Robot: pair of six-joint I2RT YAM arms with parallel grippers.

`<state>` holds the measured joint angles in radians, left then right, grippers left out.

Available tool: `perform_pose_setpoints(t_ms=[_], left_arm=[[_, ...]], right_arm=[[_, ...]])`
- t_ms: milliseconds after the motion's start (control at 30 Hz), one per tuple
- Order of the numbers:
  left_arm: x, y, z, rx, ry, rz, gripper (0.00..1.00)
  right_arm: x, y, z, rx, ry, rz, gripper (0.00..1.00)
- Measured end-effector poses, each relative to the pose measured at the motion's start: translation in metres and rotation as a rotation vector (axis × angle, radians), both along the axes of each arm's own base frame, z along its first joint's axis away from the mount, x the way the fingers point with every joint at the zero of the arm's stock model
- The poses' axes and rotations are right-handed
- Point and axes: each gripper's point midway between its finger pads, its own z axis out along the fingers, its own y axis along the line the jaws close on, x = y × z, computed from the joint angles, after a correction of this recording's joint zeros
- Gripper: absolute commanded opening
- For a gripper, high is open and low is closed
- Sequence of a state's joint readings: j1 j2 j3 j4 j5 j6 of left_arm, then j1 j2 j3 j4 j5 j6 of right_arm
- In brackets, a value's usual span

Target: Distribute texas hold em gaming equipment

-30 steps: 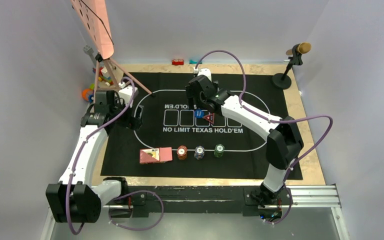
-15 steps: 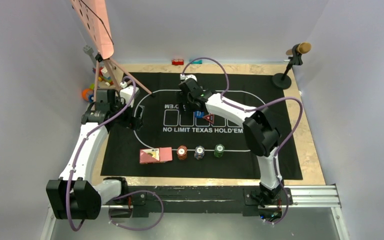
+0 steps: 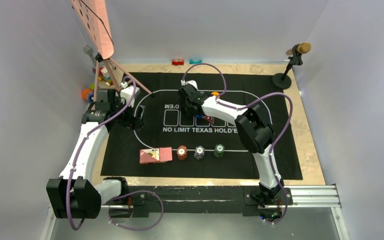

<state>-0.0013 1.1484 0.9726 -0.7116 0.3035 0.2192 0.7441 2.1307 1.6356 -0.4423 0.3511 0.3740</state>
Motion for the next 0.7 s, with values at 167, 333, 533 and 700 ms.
perform_pose_setpoints(t_ms=[167,333,533,700], left_arm=[[0.0,-0.001,0.0,-0.006,0.001,-0.005,1.0],[0.0,-0.001,0.0,-0.006,0.001,-0.005,1.0],[0.0,-0.001,0.0,-0.006,0.001,-0.005,1.0],[0.0,-0.001,0.0,-0.007,0.001,-0.003,1.0]], right_arm=[[-0.005,-0.015,-0.014,-0.047,0.013,-0.025,0.81],[-0.006,-0.029,-0.022,-0.053,0.031,-0.049,0.8],[-0.002,-0.035,-0.022,-0.033,0.032,-0.058,0.73],[-0.002,-0.028,-0.022,-0.003,0.037,-0.035,0.58]])
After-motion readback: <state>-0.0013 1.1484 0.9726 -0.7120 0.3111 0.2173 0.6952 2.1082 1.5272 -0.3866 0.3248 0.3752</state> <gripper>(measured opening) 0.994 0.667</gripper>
